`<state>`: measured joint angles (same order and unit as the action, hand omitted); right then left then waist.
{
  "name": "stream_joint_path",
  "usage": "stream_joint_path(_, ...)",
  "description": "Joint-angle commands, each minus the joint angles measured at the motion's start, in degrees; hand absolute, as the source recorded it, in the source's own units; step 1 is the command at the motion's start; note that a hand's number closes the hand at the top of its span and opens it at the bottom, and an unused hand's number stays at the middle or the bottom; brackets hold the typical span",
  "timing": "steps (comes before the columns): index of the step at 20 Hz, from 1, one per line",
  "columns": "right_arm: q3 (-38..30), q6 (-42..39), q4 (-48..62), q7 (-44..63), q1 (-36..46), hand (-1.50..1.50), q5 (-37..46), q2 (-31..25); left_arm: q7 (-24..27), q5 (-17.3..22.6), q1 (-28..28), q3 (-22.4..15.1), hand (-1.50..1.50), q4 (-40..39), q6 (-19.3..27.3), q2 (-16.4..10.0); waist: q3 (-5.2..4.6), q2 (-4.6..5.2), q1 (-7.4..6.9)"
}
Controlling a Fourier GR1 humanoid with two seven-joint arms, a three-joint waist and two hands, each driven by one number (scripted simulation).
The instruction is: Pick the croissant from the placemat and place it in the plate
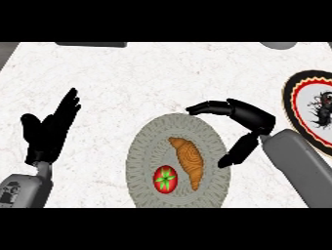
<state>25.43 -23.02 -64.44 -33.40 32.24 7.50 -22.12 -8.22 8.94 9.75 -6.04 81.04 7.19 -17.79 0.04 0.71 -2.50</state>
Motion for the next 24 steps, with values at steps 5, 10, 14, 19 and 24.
stream_joint_path(5,3.3,-1.0,5.3,-0.1,7.9,-1.5,11.4,2.6,1.1,-0.2,-2.0,3.3,0.0,-0.4,-0.9,-1.2,-0.04,-0.71,1.74)
stream_joint_path(10,2.8,-6.3,1.5,4.0,9.2,-1.5,14.4,2.5,1.3,-0.3,-0.9,4.2,0.0,-2.0,-1.9,0.3,-0.06,-0.8,2.32)
stream_joint_path(14,6.3,-7.7,4.9,5.7,11.2,-1.5,20.1,2.8,2.2,-1.3,-0.8,3.0,0.0,-2.6,-1.7,1.9,-0.06,-0.65,1.93)
stream_joint_path(19,10.0,-2.7,1.4,6.9,7.1,-1.5,28.6,3.8,2.8,-2.3,0.3,4.9,0.0,-4.8,-1.9,1.0,-0.05,-0.67,2.33)
stream_joint_path(24,10.7,-4.2,-0.8,11.5,5.7,-1.5,34.0,5.0,-1.1,-1.6,2.7,5.8,0.0,-2.5,-2.4,1.4,-0.04,-0.74,2.44)
